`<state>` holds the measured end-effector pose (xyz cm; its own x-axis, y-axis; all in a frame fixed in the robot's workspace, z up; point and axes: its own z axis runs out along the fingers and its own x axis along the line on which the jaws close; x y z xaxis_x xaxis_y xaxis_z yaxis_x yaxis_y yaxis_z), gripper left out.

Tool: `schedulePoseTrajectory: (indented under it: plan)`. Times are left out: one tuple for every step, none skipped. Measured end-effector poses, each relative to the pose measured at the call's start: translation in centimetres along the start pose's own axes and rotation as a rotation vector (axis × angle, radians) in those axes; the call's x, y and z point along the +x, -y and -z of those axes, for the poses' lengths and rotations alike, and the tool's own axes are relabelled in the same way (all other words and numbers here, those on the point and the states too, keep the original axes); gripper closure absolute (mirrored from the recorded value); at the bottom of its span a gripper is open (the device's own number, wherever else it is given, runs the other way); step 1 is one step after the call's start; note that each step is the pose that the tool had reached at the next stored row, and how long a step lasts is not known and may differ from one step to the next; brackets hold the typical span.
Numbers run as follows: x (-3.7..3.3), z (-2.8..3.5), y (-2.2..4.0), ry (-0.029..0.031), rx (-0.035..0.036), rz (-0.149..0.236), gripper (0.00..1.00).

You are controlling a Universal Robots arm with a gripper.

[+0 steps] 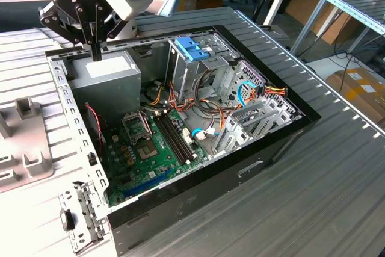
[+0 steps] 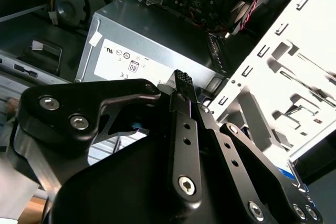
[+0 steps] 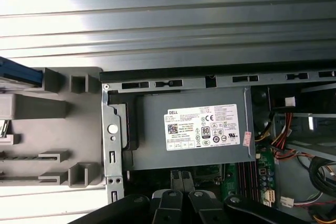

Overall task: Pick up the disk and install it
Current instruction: 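Reach for the disk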

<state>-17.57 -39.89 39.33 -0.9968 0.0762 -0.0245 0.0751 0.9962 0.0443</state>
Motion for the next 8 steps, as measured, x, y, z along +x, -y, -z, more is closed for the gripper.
schedulePoseTrajectory:
  plan:
    - [0.06, 0.0, 0.0, 0.0, -0.0001, 0.0, 0.89]
    - [0.1, 0.0, 0.01, 0.0, 0.0, 0.0, 0.89]
    - [0.17, 0.0, 0.01, 0.0, 0.0, 0.0, 0.89]
    - [0.25, 0.0, 0.02, 0.0, 0.0, 0.0, 0.89]
    - [0.32, 0.01, 0.02, 0.0, 0.0, 0.0, 0.89]
    - [0.35, 0.01, 0.03, 0.0, 0.0, 0.0, 0.89]
    - [0.4, 0.01, 0.03, 0.0, -0.0001, 0.0, 0.89]
    - [0.46, 0.01, 0.03, 0.0, 0.0, 0.0, 0.89]
